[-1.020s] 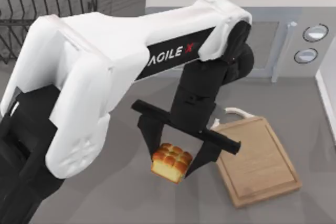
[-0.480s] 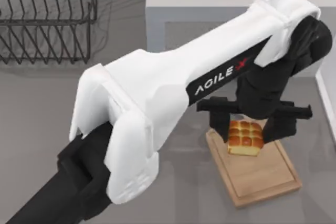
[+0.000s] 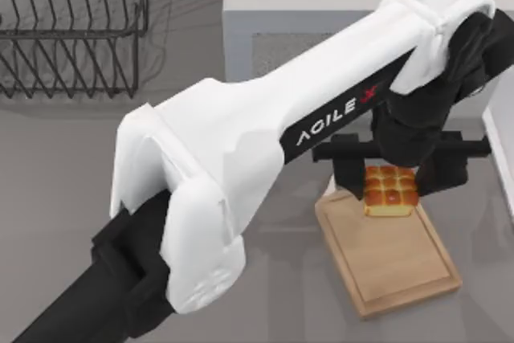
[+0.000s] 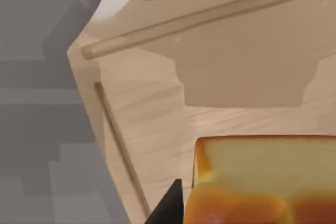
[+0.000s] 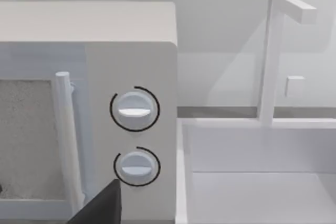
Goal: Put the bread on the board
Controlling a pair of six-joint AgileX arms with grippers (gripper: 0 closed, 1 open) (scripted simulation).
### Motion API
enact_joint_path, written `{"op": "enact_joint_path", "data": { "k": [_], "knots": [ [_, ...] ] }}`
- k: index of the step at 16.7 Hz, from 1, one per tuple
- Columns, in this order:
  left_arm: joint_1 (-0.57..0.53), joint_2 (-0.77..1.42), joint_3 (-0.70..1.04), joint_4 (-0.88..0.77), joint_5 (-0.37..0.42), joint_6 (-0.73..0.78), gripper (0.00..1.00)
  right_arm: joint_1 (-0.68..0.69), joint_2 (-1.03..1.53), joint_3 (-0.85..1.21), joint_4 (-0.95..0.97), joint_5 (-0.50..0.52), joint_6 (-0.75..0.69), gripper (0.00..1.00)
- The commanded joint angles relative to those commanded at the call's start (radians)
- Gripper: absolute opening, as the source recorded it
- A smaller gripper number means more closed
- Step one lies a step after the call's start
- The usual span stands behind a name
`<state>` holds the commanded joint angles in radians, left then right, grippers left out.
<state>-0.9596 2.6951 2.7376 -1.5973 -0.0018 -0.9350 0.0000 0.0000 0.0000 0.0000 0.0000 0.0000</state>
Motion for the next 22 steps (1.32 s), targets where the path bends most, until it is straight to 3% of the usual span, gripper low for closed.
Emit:
{"op": "enact_joint_path", "data": {
  "k": [16, 22],
  "knots": [
    [-0.005, -0.087, -0.308, 0.241, -0.001, -0.001, 0.0, 0.0, 0.0, 0.0, 0.0, 0.0, 0.0, 1.0],
    [-0.004, -0.077, -0.336, 0.258, -0.003, -0.003, 0.0, 0.0, 0.0, 0.0, 0.0, 0.0, 0.0, 1.0]
  ]
}}
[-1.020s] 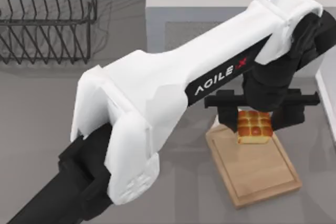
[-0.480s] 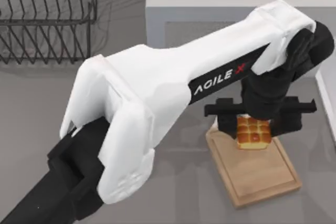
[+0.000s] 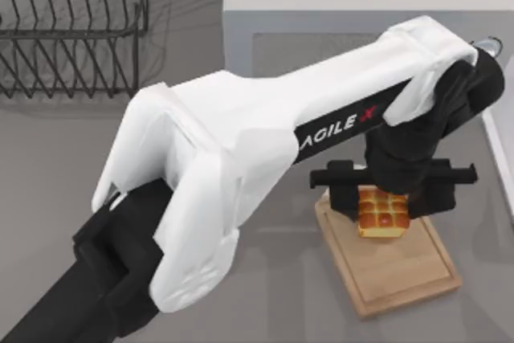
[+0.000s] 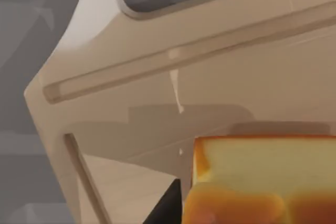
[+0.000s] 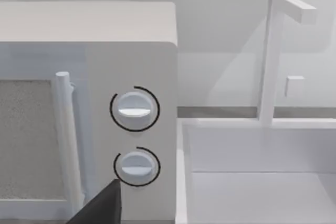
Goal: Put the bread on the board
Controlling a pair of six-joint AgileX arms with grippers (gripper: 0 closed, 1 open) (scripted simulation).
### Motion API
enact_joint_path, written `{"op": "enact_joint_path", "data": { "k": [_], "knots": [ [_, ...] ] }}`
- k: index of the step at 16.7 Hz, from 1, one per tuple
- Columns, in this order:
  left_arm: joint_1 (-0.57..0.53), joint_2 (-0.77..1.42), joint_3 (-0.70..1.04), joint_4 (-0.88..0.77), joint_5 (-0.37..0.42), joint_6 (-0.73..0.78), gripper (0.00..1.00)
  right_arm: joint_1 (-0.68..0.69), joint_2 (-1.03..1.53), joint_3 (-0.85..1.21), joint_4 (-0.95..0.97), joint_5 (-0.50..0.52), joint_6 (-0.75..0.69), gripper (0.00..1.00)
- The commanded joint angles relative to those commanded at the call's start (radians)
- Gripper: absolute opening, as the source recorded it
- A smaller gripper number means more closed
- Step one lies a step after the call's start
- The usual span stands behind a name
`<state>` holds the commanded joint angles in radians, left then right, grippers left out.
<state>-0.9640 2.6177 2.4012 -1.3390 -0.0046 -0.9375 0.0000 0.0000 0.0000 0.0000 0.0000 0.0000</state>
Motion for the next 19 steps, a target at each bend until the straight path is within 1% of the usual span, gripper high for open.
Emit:
{"op": "enact_joint_path", "data": {
  "k": [13, 14, 19],
  "knots": [
    [0.0, 0.0, 0.0, 0.0, 0.0, 0.0, 0.98, 0.0, 0.0, 0.0, 0.0, 0.0, 0.0, 1.0],
    [0.0, 0.0, 0.0, 0.0, 0.0, 0.0, 1.0, 0.0, 0.0, 0.0, 0.0, 0.0, 0.0, 1.0],
    [0.0, 0.0, 0.0, 0.0, 0.0, 0.0, 1.0, 0.0, 0.0, 0.0, 0.0, 0.0, 0.0, 1.0]
  ]
}}
